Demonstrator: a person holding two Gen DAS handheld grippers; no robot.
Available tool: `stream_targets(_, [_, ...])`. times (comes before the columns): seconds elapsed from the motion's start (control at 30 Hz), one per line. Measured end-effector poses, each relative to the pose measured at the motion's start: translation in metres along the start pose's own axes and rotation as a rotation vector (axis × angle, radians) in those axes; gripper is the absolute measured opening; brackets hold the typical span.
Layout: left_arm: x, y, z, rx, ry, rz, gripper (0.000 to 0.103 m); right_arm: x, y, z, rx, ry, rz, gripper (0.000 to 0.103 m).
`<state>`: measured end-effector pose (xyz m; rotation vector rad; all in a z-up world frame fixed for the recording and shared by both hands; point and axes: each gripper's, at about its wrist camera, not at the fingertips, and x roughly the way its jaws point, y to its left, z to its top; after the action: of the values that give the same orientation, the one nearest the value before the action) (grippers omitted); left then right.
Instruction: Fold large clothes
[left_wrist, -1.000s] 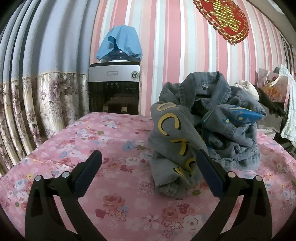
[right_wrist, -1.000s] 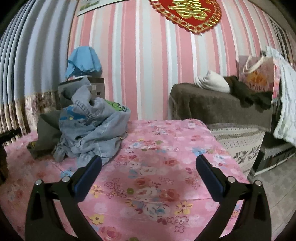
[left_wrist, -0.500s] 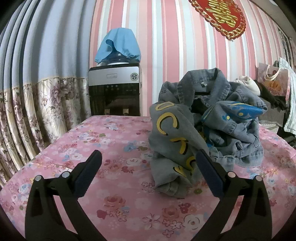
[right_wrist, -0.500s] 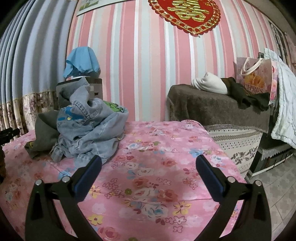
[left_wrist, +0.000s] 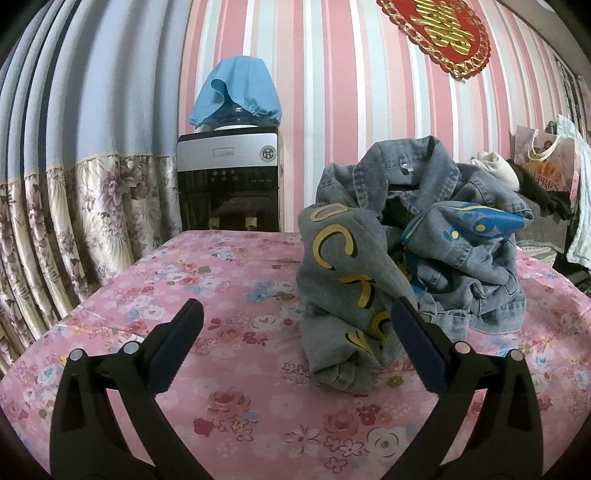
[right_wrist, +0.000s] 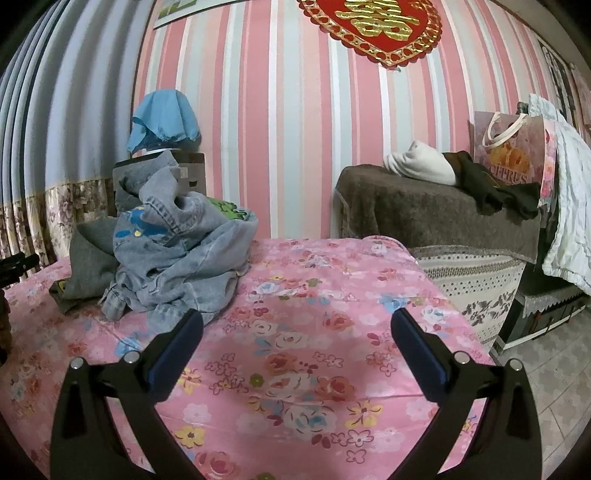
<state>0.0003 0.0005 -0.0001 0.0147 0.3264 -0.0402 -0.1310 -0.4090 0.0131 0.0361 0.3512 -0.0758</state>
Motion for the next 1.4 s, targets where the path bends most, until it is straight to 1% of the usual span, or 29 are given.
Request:
stream_targets(0.13, [0.000,0.000,0.000,0.001,-0.001,0.000,0.100,-0.002,0.000,-0.001,-0.004,-0.010,0.004,0.101])
stream_targets(0.23, [-0.002,0.001,0.000,-0.006,-0.007,-0.003,0.100,-0.003,0.002,0.000,-0.009,-0.016,0.048,0.101])
stream_targets(0.33, [-0.003,0.002,0.001,-0.010,-0.013,-0.009,0.100,-0.007,0.009,-0.001,-0.037,-0.026,0.119,0.101])
stream_targets(0.43, [-0.004,0.003,0.001,-0.009,-0.014,-0.020,0.100,-0.008,0.018,-0.002,-0.069,-0.022,0.136,0.101])
stream_targets(0.57, [-0.004,0.001,0.001,0.003,-0.012,-0.031,0.100,-0.007,0.014,-0.002,-0.039,-0.009,0.132,0.101])
stream_targets(0.67, [-0.003,0.000,0.001,0.003,-0.010,-0.031,0.100,-0.009,0.012,-0.002,-0.022,-0.014,0.104,0.101])
stream_targets(0.8, [-0.003,-0.001,0.001,0.001,-0.011,-0.030,0.100,-0.009,0.016,-0.002,-0.046,-0.014,0.077,0.101])
stream_targets(1.0, [-0.003,-0.001,0.000,0.003,-0.009,-0.031,0.100,-0.006,0.010,-0.002,-0.025,-0.006,0.075,0.101])
stream_targets(1.1, [-0.003,-0.001,0.000,0.000,-0.009,-0.031,0.100,-0.006,0.013,-0.002,-0.039,-0.005,0.069,0.101])
stream_targets(1.4, [-0.003,-0.001,0.000,0.006,-0.008,-0.030,0.100,-0.006,0.013,-0.003,-0.026,-0.009,0.069,0.101])
